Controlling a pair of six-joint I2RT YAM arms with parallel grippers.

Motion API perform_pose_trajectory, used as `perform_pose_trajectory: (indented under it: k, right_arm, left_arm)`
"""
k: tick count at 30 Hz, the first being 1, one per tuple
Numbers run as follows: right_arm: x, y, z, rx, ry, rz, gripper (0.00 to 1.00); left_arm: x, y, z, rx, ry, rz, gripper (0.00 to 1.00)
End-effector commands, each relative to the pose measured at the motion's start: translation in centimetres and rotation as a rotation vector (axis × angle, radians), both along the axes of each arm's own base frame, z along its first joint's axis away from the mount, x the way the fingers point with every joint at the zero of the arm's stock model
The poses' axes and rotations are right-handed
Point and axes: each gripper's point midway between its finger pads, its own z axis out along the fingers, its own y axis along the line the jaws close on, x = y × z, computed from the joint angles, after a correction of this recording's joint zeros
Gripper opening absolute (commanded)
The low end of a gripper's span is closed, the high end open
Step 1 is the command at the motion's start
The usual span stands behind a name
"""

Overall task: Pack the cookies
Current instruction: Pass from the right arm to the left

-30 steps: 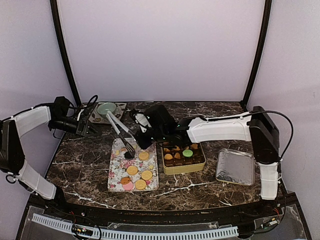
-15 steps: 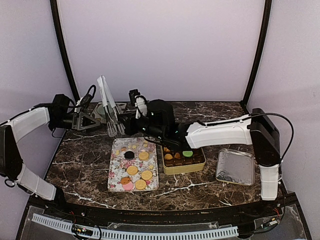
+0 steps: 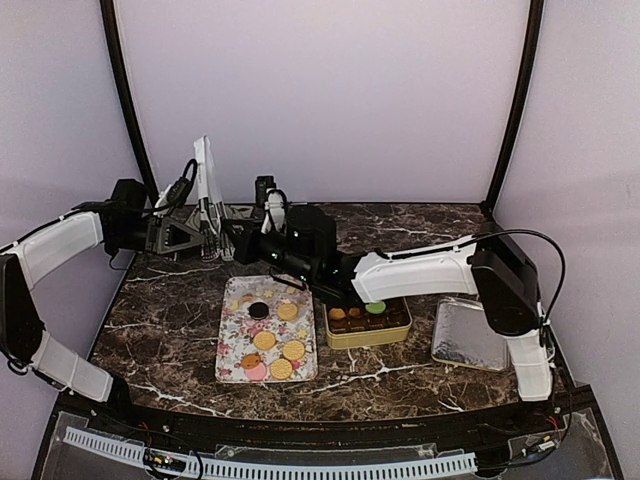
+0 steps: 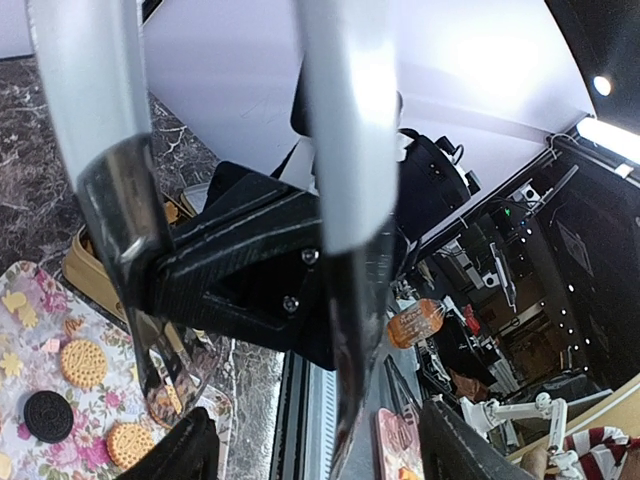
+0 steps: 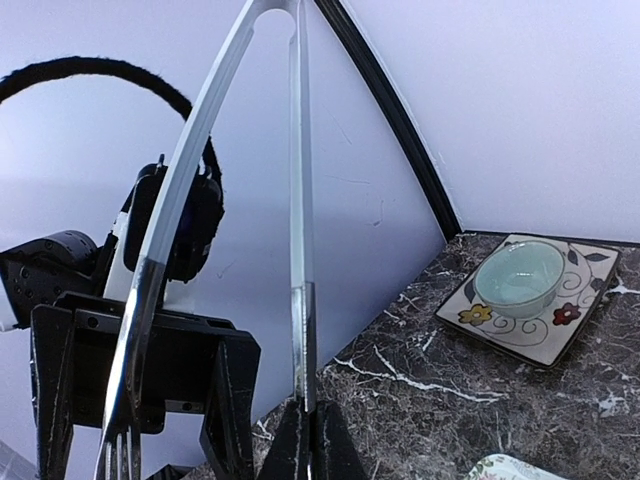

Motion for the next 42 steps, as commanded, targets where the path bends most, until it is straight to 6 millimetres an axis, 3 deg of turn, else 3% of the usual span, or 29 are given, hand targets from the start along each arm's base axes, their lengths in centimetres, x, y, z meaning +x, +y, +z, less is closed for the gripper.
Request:
perform_pose_trajectory:
  k: [1, 8, 14, 18, 19, 20, 21, 24, 28, 31, 33, 37, 42]
  right_arm:
    - [-0.1, -0.2, 3.4, 0.169, -0.011, 0.009, 0.0]
    - [-0.3, 0.1, 3.8, 0.227, -0.001, 0.028, 0.0]
    - [-0.8, 1.3, 3.8, 0.233, -0.004, 0.044, 0.0]
    - [-0.8, 1.4, 3.6, 0.232, -0.007, 0.027, 0.0]
    - [-0.8, 1.4, 3.6, 0.232, -0.01, 0.026, 0.0]
    - [-0.8, 1.3, 3.6, 0.233, -0.01, 0.026, 0.0]
    - [-0.8, 1.2, 3.5, 0.232, -0.009, 0.025, 0.0]
    - [-0.6, 0.6, 3.5, 0.237, 0.004, 0.024, 0.02]
    - [0.3, -1.2, 3.8, 0.268, 0.043, 0.123, 0.31]
    - [0.3, -2.9, 3.9, 0.253, 0.072, 0.357, 0.6]
    - [0.6, -4.4, 4.0, 0.221, 0.086, 0.467, 0.73]
    - [0.0, -5.8, 3.6, 0.075, 0.066, 0.58, 0.88]
    - [-1.4, -5.3, 2.3, -0.086, 0.058, 0.696, 0.95]
  left_arm:
    - [-1.2, -0.1, 2.7, -0.057, -0.059, -0.038, 0.66]
    - [-1.2, -0.2, 3.7, -0.081, -0.067, -0.058, 0.23]
    - [-1.2, -0.4, 3.7, -0.076, -0.058, -0.061, 0.21]
    - [-1.1, -0.5, 3.4, -0.066, -0.054, -0.057, 0.25]
    - [-1.1, -0.5, 3.3, -0.064, -0.053, -0.057, 0.21]
    - [-1.1, -0.6, 3.2, -0.062, -0.05, -0.058, 0.06]
    - [-1.0, -0.6, 3.1, -0.053, -0.054, -0.051, 0.0]
    - [-1.2, -0.5, 3.1, -0.042, -0.079, -0.046, 0.0]
    - [-1.1, -0.5, 2.7, -0.012, -0.101, -0.032, 0.0]
    - [-1.6, -0.4, 2.2, 0.021, -0.138, -0.031, 0.0]
    - [-2.0, -0.4, 1.6, 0.052, -0.167, -0.035, 0.0]
    - [-3.0, -0.4, 0.4, 0.093, -0.183, -0.064, 0.0]
    - [-5.3, -1.0, -1.0, 0.141, -0.192, -0.154, 0.0]
